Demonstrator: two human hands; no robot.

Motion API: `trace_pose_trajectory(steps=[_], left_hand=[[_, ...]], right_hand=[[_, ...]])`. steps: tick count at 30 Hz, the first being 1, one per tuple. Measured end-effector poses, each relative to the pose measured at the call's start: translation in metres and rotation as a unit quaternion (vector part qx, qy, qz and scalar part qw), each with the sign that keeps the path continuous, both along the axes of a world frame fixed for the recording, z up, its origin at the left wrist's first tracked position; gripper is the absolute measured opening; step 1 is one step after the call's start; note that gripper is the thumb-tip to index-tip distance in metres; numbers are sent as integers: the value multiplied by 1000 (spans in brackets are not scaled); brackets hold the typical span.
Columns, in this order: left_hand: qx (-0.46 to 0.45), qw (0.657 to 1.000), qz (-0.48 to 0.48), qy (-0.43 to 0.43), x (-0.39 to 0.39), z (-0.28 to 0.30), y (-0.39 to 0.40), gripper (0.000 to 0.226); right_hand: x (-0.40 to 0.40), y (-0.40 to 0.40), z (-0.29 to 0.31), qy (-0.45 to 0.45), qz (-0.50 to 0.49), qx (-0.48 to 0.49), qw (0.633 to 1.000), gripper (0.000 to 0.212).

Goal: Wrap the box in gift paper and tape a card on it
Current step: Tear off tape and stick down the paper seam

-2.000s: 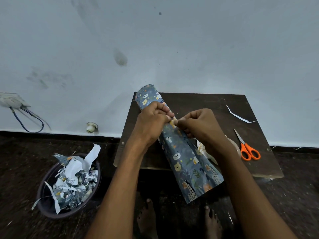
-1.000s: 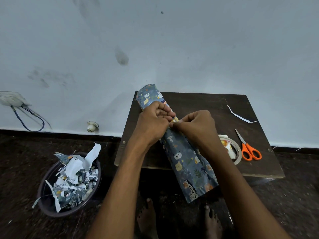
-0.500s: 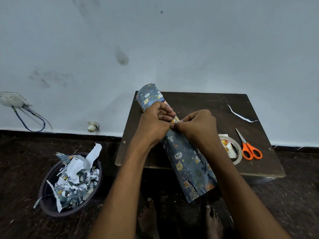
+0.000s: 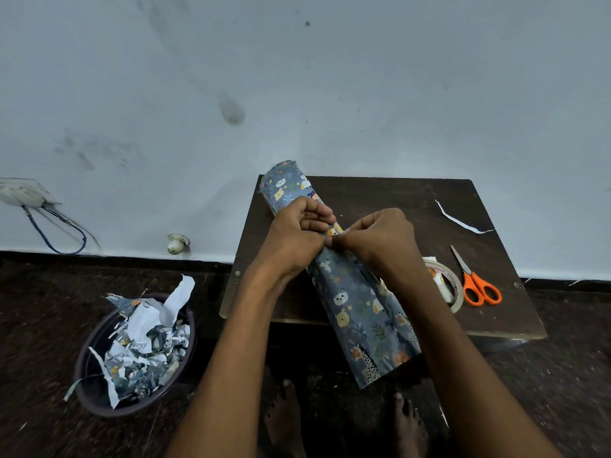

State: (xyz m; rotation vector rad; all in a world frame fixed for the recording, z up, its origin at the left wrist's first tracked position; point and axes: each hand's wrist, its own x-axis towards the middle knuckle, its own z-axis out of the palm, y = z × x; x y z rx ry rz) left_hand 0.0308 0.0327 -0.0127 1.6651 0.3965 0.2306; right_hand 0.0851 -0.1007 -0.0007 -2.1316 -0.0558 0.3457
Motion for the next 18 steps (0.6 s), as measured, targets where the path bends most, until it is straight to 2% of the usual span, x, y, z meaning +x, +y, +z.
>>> trace_pose_trajectory(steps=[5, 10, 18], left_hand=[[-1, 1000, 3, 4, -2, 3, -2, 40], [-19, 999, 41, 24, 2, 4, -7, 41], [6, 992, 120, 41, 11, -2, -15, 37]], right_hand=[[-1, 0, -4, -24, 5, 5, 1000, 16], [-3, -1, -4, -33, 20, 21, 999, 19], [0, -4, -6, -25, 19, 33, 999, 33]])
